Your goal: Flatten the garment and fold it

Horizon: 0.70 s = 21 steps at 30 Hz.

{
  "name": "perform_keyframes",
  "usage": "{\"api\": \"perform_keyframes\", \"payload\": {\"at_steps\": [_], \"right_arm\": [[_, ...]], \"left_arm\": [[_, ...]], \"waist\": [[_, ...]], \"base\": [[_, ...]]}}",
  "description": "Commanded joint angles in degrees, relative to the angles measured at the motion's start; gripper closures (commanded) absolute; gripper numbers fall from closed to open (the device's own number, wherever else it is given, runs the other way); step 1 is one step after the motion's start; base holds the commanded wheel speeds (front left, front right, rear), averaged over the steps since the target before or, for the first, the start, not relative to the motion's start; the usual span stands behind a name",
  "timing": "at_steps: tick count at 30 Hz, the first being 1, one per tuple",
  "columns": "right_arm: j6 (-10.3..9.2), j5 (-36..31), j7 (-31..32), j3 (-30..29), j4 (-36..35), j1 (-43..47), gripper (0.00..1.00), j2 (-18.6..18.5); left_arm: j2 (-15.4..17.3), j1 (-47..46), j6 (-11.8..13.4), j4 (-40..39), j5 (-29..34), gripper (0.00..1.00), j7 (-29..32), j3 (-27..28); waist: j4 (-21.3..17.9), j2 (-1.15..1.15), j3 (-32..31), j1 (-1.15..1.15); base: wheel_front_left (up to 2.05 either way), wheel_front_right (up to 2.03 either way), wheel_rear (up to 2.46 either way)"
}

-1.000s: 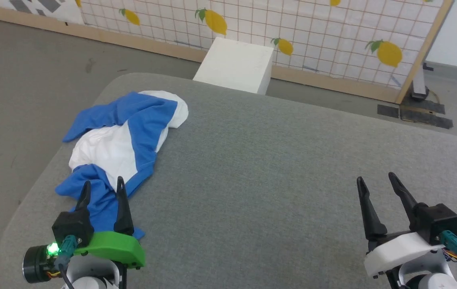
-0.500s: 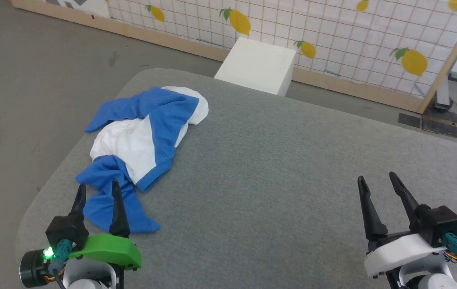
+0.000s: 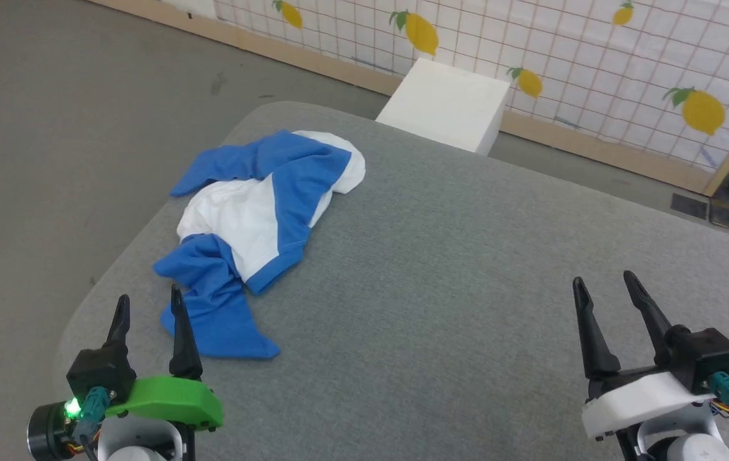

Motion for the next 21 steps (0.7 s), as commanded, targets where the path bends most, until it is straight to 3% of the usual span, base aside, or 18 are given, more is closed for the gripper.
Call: {"api": "perform_keyframes", "payload": {"at_steps": [1, 21], "right_arm": [[-0.07, 0.54, -0.56, -0.09, 0.17, -1.29, 0.0, 0.06], [-0.09, 0.84, -1.82, 0.18, 0.03, -1.58, 0.0, 0.07]], "left_arm": [[0.42, 0.75, 0.49, 0.21, -1.12, 0.0, -0.66, -0.03], [1.11, 1.53, 2.12, 1.06, -2.91, 0.0, -3.01, -1.06]], "waist": [[0.83, 0.0, -0.02, 0.0], [6.37, 0.0, 0.37, 0.0]], "base": [[0.0, 0.0, 0.0], [0.0, 0.0, 0.0]]}}
